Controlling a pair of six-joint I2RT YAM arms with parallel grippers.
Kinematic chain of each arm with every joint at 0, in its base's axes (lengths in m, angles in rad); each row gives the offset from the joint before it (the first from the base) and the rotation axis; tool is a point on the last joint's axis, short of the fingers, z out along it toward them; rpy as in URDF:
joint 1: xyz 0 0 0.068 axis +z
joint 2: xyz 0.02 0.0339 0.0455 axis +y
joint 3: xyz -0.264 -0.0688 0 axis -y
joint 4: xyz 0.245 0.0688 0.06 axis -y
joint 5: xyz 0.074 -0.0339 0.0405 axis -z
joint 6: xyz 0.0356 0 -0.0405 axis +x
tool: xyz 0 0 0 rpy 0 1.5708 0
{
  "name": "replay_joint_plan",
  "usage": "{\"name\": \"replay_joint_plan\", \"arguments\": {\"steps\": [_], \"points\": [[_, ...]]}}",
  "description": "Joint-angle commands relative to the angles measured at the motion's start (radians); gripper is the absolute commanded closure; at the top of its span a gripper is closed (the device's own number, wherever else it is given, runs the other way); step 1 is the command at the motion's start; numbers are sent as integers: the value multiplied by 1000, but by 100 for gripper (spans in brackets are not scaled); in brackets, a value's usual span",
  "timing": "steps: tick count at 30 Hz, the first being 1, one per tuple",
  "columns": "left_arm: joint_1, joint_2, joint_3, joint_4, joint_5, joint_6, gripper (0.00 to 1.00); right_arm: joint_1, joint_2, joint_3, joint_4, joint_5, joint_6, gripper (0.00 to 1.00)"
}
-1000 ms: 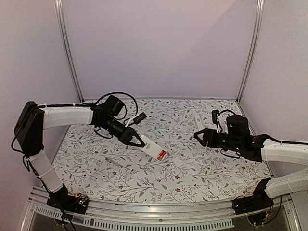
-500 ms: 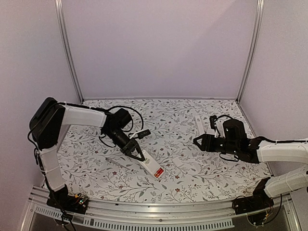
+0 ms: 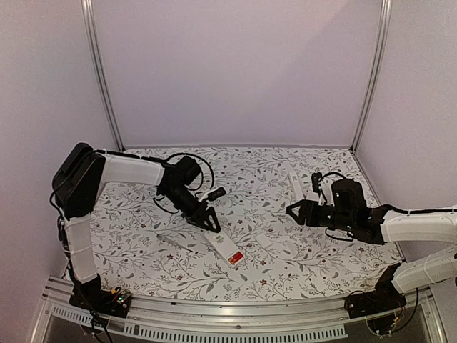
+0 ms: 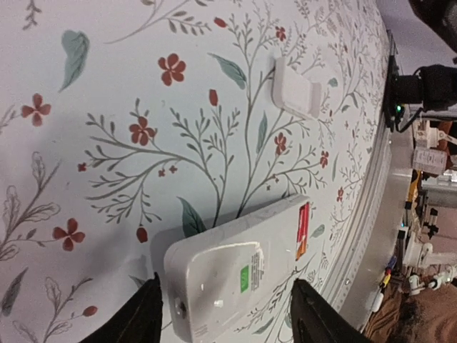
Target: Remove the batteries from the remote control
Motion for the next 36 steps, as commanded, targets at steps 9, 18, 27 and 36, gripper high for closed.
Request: {"name": "replay_joint_plan", "arguments": {"steps": [9,18,27,36], "points": [[32,-435,-307,373,-561,-527,29,-6,-32,-18,29,13,-32,35],[16,-700,-656,402,-634,-893,27,-6,-26,-5,63,39,-85,34],[17,-722,-742,389,-673,-961,19,-6,-16,6,86,76,-138,33],[23,-612,-700,359,-696,-928,25,-5,-16,-13,103,70,-148,33]]}}
